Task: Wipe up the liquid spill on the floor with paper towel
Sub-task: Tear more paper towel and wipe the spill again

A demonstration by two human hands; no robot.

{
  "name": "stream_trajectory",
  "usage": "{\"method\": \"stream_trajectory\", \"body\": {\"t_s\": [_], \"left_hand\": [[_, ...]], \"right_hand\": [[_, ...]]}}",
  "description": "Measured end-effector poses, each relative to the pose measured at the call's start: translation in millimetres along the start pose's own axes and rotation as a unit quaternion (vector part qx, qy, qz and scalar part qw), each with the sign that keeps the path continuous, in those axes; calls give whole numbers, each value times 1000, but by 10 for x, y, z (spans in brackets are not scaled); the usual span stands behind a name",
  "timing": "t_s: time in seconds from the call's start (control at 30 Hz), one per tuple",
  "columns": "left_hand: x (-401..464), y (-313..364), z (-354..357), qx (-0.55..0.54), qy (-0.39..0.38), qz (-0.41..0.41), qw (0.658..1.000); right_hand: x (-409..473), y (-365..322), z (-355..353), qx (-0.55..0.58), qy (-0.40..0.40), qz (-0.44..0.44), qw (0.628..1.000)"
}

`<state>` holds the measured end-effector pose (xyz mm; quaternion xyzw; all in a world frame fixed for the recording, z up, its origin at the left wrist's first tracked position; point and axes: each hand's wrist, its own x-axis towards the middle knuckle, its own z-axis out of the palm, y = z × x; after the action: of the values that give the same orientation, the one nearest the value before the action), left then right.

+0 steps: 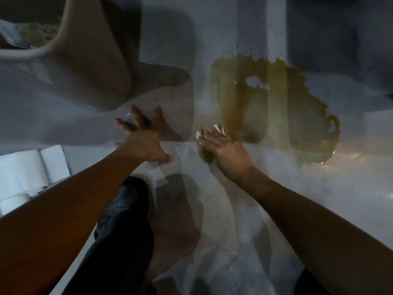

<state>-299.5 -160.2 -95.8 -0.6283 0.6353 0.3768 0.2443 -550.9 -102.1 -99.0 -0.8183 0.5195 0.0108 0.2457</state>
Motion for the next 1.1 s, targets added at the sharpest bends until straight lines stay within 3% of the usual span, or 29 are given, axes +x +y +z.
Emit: {"method": "stream_trajectory", "body": {"t_s": [0.07,0.13,0.23,0.33,0.5,0.7,0.83,0.93,1.03,1.1], "left_hand": [[0,-11,-1,6,1,0,1000],[11,-9,0,-1,0,0,1000],[25,-2,16,8,1,-7,1000],[47,30,2,14,-4,-13,1000],[2,27,8,5,-9,-11,1000],[-80,60,-27,-13,-23,-17,1000],[-105,52,-32,-26,-30,-10,999],[-120,85,-47,-25,-36,-15,999],[-125,105,-54,-17,-38,-26,999],[-112,91,-50,-11,-38,-19,999]], "right_hand": [[38,-32,-122,99,27,42,994],[110,3,-312,187,107,125,969],[369,166,-715,140,193,213,947],[783,403,-1057,71,217,240,943],[1132,557,-803,28,67,217,973],[480,248,-152,-8,-35,118,992],[55,181,-116,64,83,66,992],[83,308,-361,188,150,160,957],[394,672,-815,118,273,208,932],[613,1006,-1055,25,279,217,935]]}}
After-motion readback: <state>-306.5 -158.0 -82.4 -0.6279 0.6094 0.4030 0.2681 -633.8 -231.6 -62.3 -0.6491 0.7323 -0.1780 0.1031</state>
